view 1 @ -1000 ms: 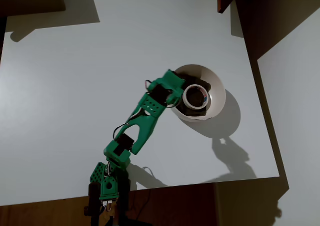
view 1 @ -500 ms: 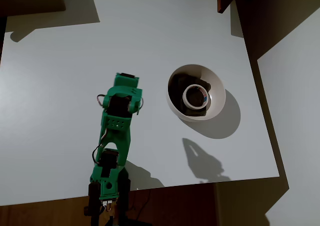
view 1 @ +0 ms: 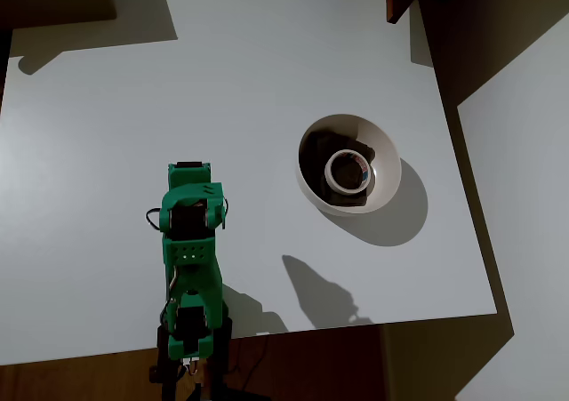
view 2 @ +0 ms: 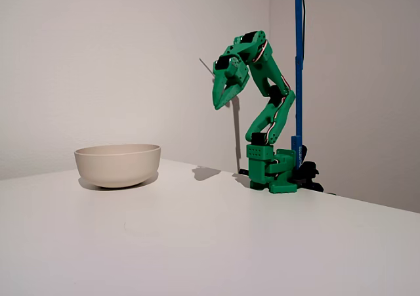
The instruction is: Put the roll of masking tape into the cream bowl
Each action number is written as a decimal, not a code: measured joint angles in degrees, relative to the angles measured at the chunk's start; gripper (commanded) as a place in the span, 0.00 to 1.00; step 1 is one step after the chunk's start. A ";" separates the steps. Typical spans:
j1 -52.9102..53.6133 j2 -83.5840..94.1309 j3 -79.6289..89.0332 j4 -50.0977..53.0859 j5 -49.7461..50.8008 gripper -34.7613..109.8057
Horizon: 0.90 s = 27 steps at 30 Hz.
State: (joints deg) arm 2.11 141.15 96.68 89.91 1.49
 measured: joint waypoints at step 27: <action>0.35 37.35 49.92 -10.81 -1.49 0.18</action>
State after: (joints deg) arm 2.46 178.51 146.60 79.10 0.00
